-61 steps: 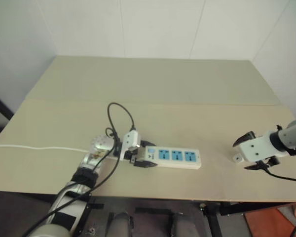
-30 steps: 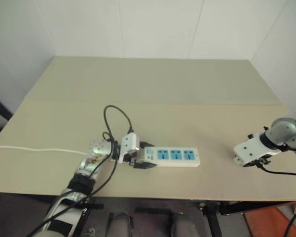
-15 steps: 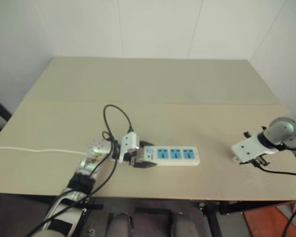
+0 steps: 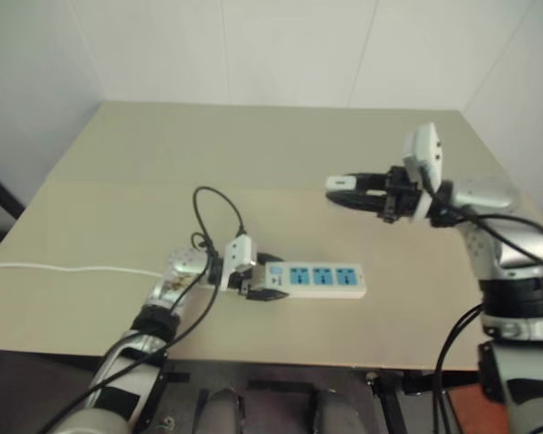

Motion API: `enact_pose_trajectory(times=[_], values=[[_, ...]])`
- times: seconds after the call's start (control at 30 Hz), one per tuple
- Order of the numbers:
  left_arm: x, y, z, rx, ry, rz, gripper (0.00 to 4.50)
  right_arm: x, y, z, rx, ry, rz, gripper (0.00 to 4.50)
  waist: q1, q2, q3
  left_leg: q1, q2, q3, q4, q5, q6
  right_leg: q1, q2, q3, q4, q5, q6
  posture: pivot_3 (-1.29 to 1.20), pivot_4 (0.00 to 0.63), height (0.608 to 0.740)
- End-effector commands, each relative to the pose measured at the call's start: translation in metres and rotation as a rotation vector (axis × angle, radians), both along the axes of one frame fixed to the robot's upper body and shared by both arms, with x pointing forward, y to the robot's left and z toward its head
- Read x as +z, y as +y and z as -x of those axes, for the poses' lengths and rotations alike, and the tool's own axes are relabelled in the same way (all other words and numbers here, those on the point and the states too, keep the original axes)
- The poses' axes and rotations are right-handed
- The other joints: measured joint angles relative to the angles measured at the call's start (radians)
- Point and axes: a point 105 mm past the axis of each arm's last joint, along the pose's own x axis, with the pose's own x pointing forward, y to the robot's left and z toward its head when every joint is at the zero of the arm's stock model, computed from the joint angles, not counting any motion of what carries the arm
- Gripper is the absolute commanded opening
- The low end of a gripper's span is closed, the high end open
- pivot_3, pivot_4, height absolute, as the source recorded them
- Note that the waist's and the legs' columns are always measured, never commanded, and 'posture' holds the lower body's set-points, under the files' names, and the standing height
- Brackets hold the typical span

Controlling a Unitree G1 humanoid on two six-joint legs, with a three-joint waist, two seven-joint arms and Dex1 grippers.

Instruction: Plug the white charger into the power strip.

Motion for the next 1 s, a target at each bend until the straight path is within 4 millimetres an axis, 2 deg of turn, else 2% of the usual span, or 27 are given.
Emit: enact_pose_trajectory(times=[0.03,0.2,0.5,0.73,1.0], values=[[0.0,0.002,-0.004,-0.009,-0.019,-0.014,3.28,0.001,0.015,0.011,-0.01,-0.036,-0.094,1.12,-0.001,0.0,0.0,0.0,0.0,0.0,0.0,0.0,0.0,0.0,0.0,0.0,0.0,0.0,0.0,0.0,0.15,0.74],[-0.004,0.007,-0.005,-0.018,-0.001,-0.017,3.28,-0.026,0.036,0.027,0.134,0.028,-0.123,1.12,-0.005,0.0,0.0,0.001,0.0,0.0,0.0,0.0,0.0,0.0,0.0,0.0,0.0,0.0,0.0,0.0,0.15,0.74],[-0.01,0.014,-0.005,-0.03,0.014,-0.031,3.28,-0.071,0.054,0.028,0.229,0.069,-0.047,1.12,-0.024,0.001,-0.001,0.003,0.0,0.0,0.0,0.0,0.0,0.001,0.0,0.0,-0.001,0.0,0.0,0.0,0.15,0.74],[-0.011,0.016,-0.003,-0.035,0.02,-0.027,3.28,-0.085,0.052,0.019,0.21,0.059,-0.013,1.12,-0.025,0.001,-0.001,0.003,0.0,-0.001,-0.001,0.0,0.0,0.0,0.0,0.0,0.0,0.0,0.0,0.0,0.15,0.74],[-0.012,0.018,-0.001,-0.038,0.033,-0.038,3.28,-0.086,0.046,0.011,0.196,0.051,-0.004,1.12,-0.027,0.001,-0.001,0.003,0.001,-0.001,-0.001,0.0,0.0,0.0,0.001,0.0,0.0,0.0,0.0,0.0,0.15,0.74]])
